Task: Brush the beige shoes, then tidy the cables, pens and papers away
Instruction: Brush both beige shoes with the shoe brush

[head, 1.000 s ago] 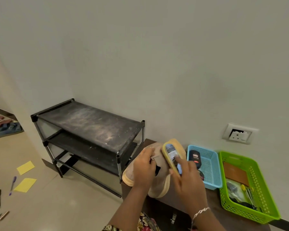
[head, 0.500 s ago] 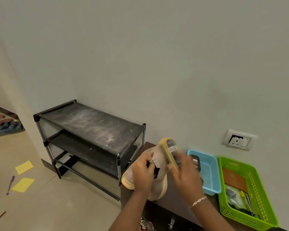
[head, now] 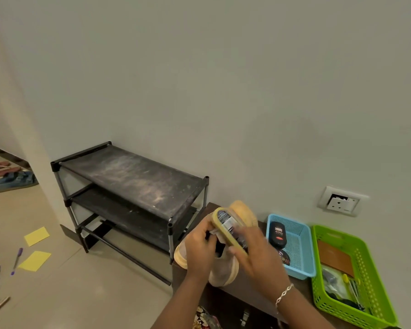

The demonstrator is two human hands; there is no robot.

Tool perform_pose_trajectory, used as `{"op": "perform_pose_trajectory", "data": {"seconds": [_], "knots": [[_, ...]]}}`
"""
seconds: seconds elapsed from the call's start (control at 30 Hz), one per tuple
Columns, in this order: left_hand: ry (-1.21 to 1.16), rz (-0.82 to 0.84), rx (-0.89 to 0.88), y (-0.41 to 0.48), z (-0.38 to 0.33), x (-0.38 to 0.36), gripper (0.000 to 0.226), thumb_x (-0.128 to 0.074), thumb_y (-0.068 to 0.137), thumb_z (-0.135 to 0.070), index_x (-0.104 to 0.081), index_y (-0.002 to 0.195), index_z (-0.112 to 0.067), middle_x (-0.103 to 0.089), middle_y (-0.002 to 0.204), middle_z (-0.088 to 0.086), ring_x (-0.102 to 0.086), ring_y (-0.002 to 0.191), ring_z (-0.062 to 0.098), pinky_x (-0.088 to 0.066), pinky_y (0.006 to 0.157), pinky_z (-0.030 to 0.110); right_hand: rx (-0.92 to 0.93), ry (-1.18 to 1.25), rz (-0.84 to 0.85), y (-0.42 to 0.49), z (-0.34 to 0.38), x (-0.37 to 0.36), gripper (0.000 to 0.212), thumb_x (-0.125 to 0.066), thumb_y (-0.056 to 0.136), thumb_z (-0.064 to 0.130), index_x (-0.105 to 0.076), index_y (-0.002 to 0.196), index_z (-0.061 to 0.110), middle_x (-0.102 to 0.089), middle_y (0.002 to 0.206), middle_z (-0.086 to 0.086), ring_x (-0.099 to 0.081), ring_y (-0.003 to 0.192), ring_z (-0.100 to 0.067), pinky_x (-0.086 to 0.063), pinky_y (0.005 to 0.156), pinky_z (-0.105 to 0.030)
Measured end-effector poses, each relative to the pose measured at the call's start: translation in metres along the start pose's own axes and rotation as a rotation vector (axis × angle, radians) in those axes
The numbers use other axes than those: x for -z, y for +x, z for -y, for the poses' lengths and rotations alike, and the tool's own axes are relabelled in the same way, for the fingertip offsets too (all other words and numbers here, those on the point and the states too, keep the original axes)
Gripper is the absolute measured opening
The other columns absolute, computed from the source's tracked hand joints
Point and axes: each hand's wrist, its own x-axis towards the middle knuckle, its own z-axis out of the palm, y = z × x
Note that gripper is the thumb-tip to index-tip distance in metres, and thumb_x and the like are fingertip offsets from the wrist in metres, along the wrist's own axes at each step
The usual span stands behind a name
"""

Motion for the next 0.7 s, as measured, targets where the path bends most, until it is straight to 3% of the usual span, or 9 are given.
{"op": "perform_pose_trajectory", "data": {"seconds": [0.07, 0.13, 0.3, 0.37, 0.43, 0.47, 0.53, 0.6, 0.7], "knots": [[0.033, 0.041, -0.034, 0.000, 0.002, 0.002, 0.033, -0.051, 0.081, -0.001, -0.067, 0.109, -0.008, -0.069, 0.100, -0.006, -0.063, 0.086, 0.004, -0.050, 0.077, 0.014, -0.211, 0.080, -0.075, 0.012, -0.014, 0.008, 0.044, -0.050, 0.089, 0.045, -0.043, 0.127, 0.024, -0.051, 0.115, 0.003, -0.056, 0.095, -0.016, -0.040, 0.070, -0.022], [0.062, 0.060, -0.075, 0.002, 0.001, 0.002, 0.038, -0.049, 0.080, -0.007, -0.065, 0.114, -0.010, -0.067, 0.107, -0.007, -0.063, 0.087, 0.006, -0.044, 0.075, 0.005, -0.312, 0.139, -0.172, 0.019, -0.021, 0.011, 0.041, -0.054, 0.090, 0.037, -0.044, 0.126, 0.021, -0.053, 0.112, 0.002, -0.053, 0.091, -0.012, -0.038, 0.066, -0.018], [0.034, 0.034, -0.035, 0.003, 0.003, 0.004, 0.028, -0.055, 0.080, 0.012, -0.068, 0.098, -0.005, -0.061, 0.069, -0.019, -0.059, 0.069, -0.008, -0.039, 0.062, 0.000, 0.021, 0.151, 0.075, -0.015, 0.002, -0.013, 0.053, -0.028, 0.079, 0.075, -0.026, 0.122, 0.045, -0.043, 0.116, 0.016, -0.051, 0.095, 0.000, -0.043, 0.076, -0.011], [0.043, 0.001, -0.037, 0.002, 0.011, 0.005, 0.021, -0.057, 0.079, 0.012, -0.067, 0.094, 0.001, -0.066, 0.070, -0.008, -0.062, 0.072, 0.006, -0.038, 0.060, 0.000, -0.038, 0.144, 0.003, -0.010, -0.011, -0.010, 0.050, -0.042, 0.082, 0.065, -0.032, 0.125, 0.041, -0.044, 0.116, 0.013, -0.050, 0.093, -0.002, -0.037, 0.070, -0.008], [0.043, -0.016, -0.040, 0.003, 0.015, 0.004, 0.015, -0.056, 0.078, 0.012, -0.064, 0.090, 0.009, -0.070, 0.077, 0.012, -0.060, 0.078, 0.016, -0.040, 0.056, 0.004, -0.218, 0.166, -0.113, 0.003, -0.027, -0.005, 0.047, -0.054, 0.087, 0.043, -0.041, 0.128, 0.026, -0.049, 0.117, 0.005, -0.051, 0.094, -0.008, -0.036, 0.068, -0.013], [0.038, -0.021, -0.038, 0.004, 0.017, 0.004, 0.012, -0.056, 0.077, 0.012, -0.062, 0.087, 0.011, -0.070, 0.080, 0.015, -0.061, 0.080, 0.012, -0.042, 0.056, 0.008, -0.318, 0.203, -0.175, 0.009, -0.033, -0.003, 0.044, -0.056, 0.089, 0.035, -0.043, 0.128, 0.020, -0.051, 0.119, 0.001, -0.052, 0.097, -0.011, -0.037, 0.069, -0.019], [0.019, -0.014, -0.021, 0.003, 0.015, 0.004, 0.012, -0.054, 0.077, 0.006, -0.061, 0.086, 0.009, -0.073, 0.088, 0.005, -0.063, 0.082, -0.005, -0.046, 0.063, 0.009, -0.426, 0.281, -0.244, 0.013, -0.030, -0.006, 0.042, -0.058, 0.089, 0.030, -0.044, 0.126, 0.015, -0.052, 0.121, -0.004, -0.052, 0.101, -0.014, -0.036, 0.075, -0.024], [-0.008, 0.004, 0.013, 0.003, 0.015, 0.003, 0.013, -0.054, 0.078, 0.003, -0.065, 0.085, 0.000, -0.071, 0.090, -0.010, -0.063, 0.085, -0.007, -0.050, 0.069, 0.014, -0.320, 0.305, -0.196, 0.003, -0.012, -0.015, 0.049, -0.053, 0.085, 0.050, -0.042, 0.124, 0.024, -0.052, 0.118, 0.000, -0.052, 0.095, -0.006, -0.038, 0.074, -0.018], [-0.002, 0.008, 0.069, 0.003, 0.016, 0.004, 0.028, -0.058, 0.080, 0.005, -0.058, 0.069, -0.021, -0.061, 0.061, -0.012, -0.057, 0.059, 0.002, -0.045, 0.053, 0.018, -0.034, 0.225, -0.026, -0.017, -0.001, -0.032, 0.054, -0.031, 0.081, 0.074, -0.036, 0.121, 0.039, -0.045, 0.113, 0.015, -0.051, 0.092, 0.004, -0.040, 0.074, -0.003]]}}
